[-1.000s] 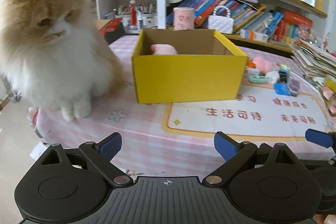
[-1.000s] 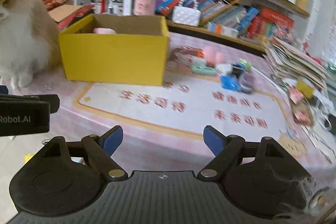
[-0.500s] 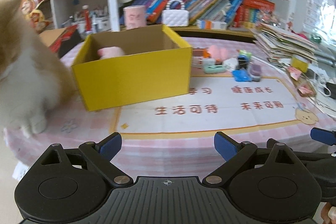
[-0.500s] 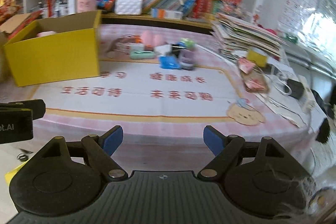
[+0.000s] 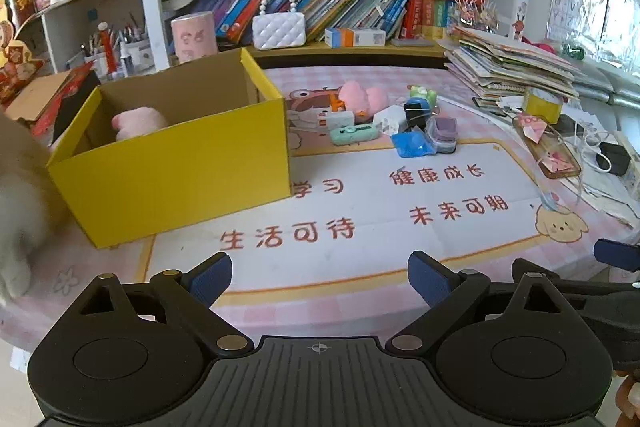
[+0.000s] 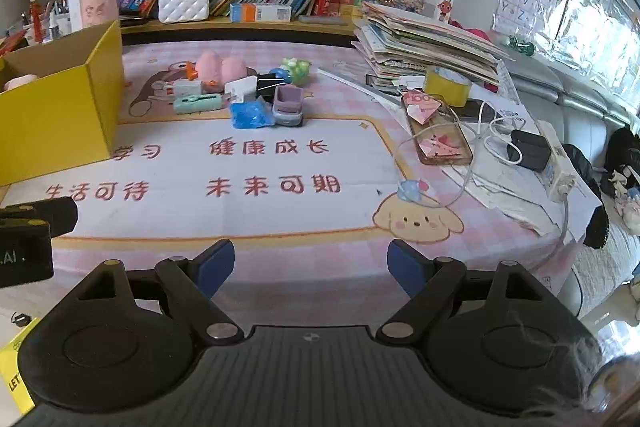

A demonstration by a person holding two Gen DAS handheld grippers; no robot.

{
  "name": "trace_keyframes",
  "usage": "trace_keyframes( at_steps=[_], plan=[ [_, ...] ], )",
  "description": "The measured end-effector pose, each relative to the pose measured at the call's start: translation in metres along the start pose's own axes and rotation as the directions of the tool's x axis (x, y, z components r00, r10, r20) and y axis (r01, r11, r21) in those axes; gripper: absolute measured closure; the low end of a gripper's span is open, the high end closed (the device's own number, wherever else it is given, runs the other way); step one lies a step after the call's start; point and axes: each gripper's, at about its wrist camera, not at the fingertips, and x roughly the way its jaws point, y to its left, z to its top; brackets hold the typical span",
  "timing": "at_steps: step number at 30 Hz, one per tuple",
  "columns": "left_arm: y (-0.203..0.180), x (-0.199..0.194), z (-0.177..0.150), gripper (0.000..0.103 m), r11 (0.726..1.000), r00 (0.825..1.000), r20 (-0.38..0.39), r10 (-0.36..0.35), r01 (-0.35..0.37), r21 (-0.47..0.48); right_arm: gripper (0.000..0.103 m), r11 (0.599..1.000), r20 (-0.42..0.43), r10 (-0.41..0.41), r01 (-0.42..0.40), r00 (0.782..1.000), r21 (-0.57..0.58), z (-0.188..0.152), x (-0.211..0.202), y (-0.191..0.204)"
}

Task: Organize objects
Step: 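Move both open tools away from the box back toward the remaining toys, then grasp the purple toy stamp with the right tool while the left tool grasps the blue bag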

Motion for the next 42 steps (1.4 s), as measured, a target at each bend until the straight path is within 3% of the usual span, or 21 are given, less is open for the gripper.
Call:
trace_keyframes(
  at_steps=[22,31,33,37,42],
  plan=[
    [-0.027,0.071,0.051,0.007,0.992,0.996,-0.042,0.072,-0.076,-0.097,0.023,0.991,-0.038,0.108,-0.11,0.993,-0.072,0.069,0.091,-0.024],
    [-0.039,0.094,0.066,0.008,0.986,0.99,-0.076,0.118,-0.126,-0.113,0.029,0.979,-0.037,0.194,-0.196,0.98,-0.057,0.098,0.13,-0.037],
    [-0.041,0.098,0.069,0.009,0.984,0.989,-0.077,0.13,-0.138,-0.114,0.035,0.973,-0.038,0.222,-0.224,0.974,-0.054,0.105,0.14,-0.039],
    [-0.046,0.107,0.074,0.012,0.982,0.986,-0.086,0.142,-0.152,-0.111,0.036,0.958,-0.042,0.282,-0.284,0.959,-0.047,0.122,0.163,-0.038],
    [-0.051,0.118,0.079,0.012,0.98,0.982,-0.107,0.153,-0.165,-0.108,0.037,0.956,-0.043,0.285,-0.287,0.958,-0.057,0.138,0.194,-0.032]
  ],
)
